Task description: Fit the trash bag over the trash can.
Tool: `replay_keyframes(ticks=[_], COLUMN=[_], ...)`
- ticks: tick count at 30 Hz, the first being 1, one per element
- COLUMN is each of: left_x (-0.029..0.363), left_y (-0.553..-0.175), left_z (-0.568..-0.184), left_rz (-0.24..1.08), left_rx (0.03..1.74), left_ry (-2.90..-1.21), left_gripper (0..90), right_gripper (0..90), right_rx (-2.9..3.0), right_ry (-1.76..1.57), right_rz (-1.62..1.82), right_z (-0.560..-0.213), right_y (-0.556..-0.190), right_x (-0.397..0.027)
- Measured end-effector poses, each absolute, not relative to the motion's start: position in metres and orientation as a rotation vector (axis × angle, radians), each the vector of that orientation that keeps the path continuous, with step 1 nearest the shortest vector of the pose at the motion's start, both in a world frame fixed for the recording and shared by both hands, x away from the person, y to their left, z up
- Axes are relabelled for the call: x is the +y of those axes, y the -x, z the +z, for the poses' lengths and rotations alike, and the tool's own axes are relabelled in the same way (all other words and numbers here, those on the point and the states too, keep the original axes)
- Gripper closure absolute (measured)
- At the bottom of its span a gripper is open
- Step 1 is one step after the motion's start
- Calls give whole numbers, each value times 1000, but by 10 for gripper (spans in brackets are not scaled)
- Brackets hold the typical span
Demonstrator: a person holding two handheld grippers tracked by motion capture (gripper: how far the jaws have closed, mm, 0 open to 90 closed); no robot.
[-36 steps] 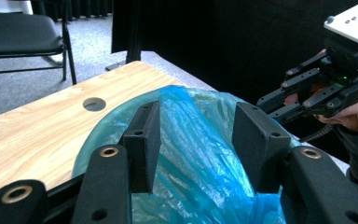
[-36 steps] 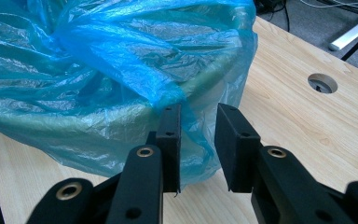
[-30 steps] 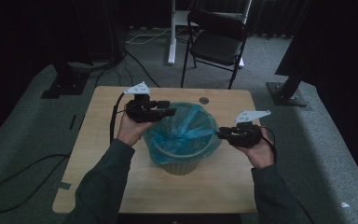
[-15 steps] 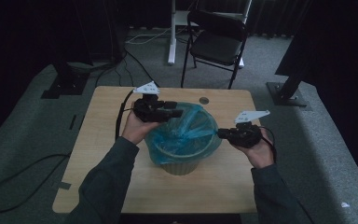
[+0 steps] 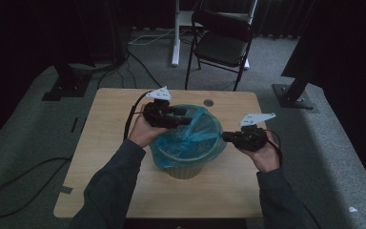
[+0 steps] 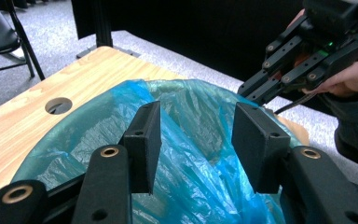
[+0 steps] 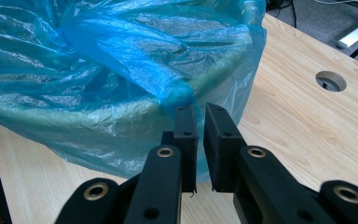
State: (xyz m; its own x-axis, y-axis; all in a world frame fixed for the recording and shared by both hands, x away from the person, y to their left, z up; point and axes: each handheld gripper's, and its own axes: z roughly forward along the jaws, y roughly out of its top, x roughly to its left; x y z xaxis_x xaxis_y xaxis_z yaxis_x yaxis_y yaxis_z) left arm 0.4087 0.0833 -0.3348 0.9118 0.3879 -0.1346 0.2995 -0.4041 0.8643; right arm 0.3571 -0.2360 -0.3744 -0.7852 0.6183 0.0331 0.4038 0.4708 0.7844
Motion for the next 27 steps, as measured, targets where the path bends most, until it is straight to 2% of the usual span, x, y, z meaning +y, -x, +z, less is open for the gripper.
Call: replay_keyframes(ticks=[27], left_x=[60], left_y=[-415], left_z=[-345], left_rz=[124], left_rx=[465], left_ry=[-2162], left_gripper=[516], right_gripper=[827], right_rx=[2470], right_ry=[-871], right_rz=[1211], right_z=[-375], right_y=[-357], right_x=[-237])
